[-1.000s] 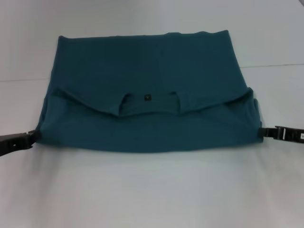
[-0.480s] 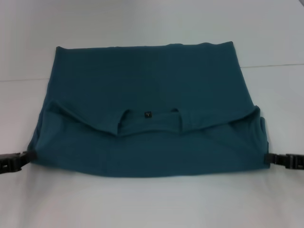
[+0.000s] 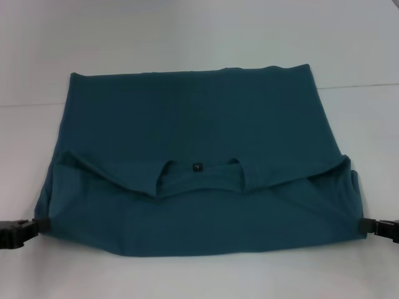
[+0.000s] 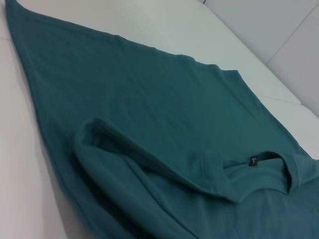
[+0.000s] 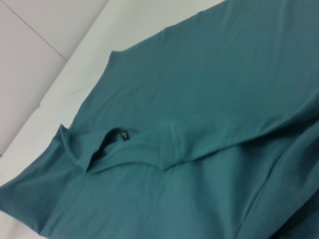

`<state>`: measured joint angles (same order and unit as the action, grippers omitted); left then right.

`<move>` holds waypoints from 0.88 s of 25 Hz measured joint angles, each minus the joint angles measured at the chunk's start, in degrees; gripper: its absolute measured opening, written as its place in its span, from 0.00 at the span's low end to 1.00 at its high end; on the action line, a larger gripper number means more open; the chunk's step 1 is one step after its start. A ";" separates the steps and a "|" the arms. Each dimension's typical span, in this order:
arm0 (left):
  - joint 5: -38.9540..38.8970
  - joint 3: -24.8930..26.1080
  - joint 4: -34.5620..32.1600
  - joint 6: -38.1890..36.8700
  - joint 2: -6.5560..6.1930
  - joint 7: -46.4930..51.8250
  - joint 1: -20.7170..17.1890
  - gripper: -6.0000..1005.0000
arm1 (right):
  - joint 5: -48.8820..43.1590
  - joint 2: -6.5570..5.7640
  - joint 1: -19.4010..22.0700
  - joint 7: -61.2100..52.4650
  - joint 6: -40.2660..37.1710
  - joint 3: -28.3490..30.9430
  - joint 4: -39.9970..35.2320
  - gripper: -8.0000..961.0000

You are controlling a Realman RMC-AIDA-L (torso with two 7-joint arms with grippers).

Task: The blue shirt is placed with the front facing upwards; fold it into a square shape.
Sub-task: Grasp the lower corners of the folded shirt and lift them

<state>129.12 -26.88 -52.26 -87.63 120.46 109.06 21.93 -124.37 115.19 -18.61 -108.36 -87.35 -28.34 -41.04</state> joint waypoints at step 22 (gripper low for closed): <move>4.11 2.82 -1.07 -5.54 -0.46 -1.50 -1.54 0.01 | -0.36 -0.06 2.35 1.82 -4.02 0.89 0.00 0.01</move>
<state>133.22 -24.05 -53.33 -93.17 120.01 107.56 20.39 -124.73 115.13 -16.27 -106.54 -91.37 -27.45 -41.05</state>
